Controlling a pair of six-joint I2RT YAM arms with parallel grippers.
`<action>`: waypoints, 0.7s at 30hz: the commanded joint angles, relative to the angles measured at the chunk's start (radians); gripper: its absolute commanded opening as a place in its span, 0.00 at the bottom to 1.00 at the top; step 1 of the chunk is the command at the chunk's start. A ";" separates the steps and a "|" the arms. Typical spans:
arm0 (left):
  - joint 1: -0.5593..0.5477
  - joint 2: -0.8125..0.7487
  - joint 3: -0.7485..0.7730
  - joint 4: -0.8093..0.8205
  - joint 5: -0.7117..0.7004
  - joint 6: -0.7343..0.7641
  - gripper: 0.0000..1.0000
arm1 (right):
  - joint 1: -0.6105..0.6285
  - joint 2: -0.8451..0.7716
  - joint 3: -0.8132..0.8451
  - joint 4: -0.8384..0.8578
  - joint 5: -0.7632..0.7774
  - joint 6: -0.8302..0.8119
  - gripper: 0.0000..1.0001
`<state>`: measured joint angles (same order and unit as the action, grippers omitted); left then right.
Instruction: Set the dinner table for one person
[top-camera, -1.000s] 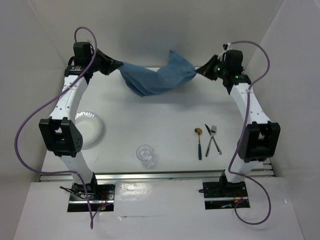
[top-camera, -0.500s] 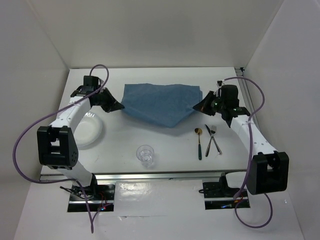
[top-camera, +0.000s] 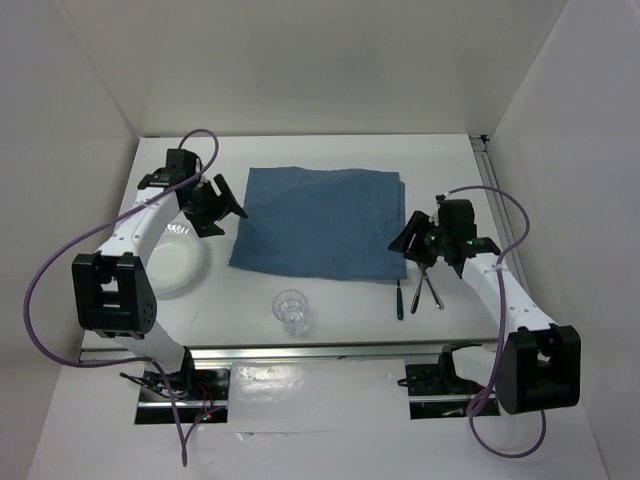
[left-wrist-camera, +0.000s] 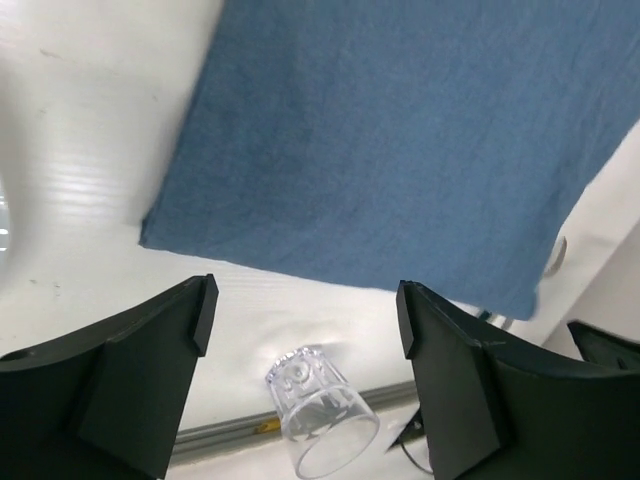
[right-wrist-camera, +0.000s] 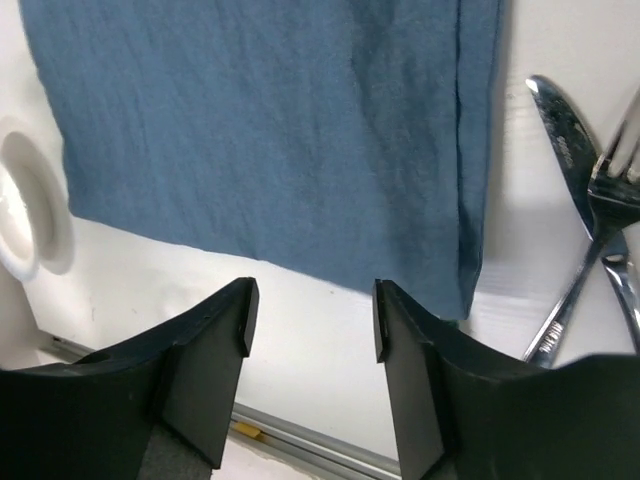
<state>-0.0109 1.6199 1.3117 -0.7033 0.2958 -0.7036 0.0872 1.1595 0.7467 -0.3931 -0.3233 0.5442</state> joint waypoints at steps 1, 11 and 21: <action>0.000 0.000 0.080 -0.070 -0.108 0.021 0.87 | -0.003 -0.005 0.060 -0.062 0.047 -0.016 0.62; -0.050 -0.130 -0.233 -0.046 -0.253 -0.126 0.87 | -0.003 0.017 0.010 -0.155 0.107 0.078 0.68; -0.069 0.034 -0.282 0.076 -0.213 -0.174 0.91 | -0.003 0.038 -0.095 -0.067 0.096 0.203 0.82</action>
<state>-0.0780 1.6299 1.0096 -0.6769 0.0761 -0.8471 0.0872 1.1847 0.6632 -0.5098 -0.2409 0.6971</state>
